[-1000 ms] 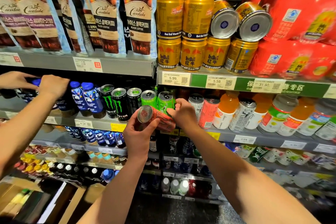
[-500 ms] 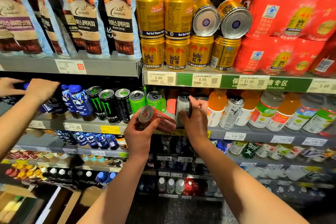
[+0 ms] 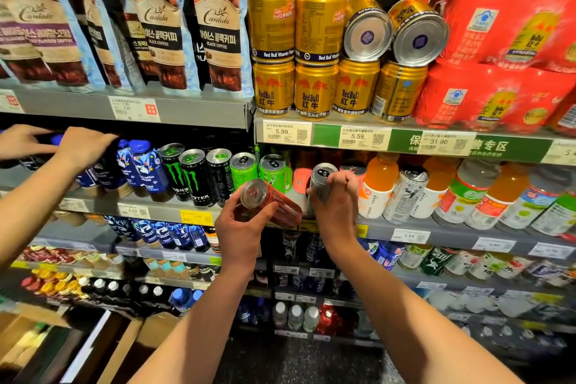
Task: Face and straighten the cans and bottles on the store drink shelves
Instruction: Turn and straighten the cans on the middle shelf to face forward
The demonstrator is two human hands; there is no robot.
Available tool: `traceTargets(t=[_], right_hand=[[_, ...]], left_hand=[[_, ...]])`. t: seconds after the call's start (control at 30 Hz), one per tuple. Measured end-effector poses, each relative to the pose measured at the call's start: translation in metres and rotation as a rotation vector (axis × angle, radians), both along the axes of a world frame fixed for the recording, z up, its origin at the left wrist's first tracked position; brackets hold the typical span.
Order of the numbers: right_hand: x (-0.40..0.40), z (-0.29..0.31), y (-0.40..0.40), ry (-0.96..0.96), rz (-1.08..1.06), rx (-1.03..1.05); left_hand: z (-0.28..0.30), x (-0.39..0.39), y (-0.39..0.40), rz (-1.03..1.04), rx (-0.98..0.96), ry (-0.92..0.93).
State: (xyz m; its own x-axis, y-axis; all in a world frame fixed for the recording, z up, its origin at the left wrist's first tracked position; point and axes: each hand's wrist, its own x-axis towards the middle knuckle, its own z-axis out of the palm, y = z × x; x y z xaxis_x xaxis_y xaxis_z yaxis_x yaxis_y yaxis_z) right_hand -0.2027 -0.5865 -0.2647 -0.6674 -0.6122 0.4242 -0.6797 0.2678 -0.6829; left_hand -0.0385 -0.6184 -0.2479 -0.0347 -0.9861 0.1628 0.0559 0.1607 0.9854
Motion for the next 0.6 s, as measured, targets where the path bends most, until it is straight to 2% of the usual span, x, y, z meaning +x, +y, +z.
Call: traceTargets(t=[0.13, 0.33, 0.43, 0.6], right_hand=[[0.005, -0.008, 0.005, -0.108, 0.014, 0.048], [0.001, 0.002, 0.027, -0.356, 0.044, -0.123], [-0.003, 0.007, 0.041, -0.298, 0.040, -0.211], [-0.014, 0.011, 0.069, -0.349, -0.025, -0.351]], left_hand=[[-0.001, -0.004, 0.000, 0.004, -0.017, -0.021], [0.000, -0.019, 0.006, 0.024, -0.038, -0.020], [0.004, -0.031, 0.008, 0.042, -0.034, 0.014], [0.008, -0.056, 0.011, 0.021, -0.019, 0.028]])
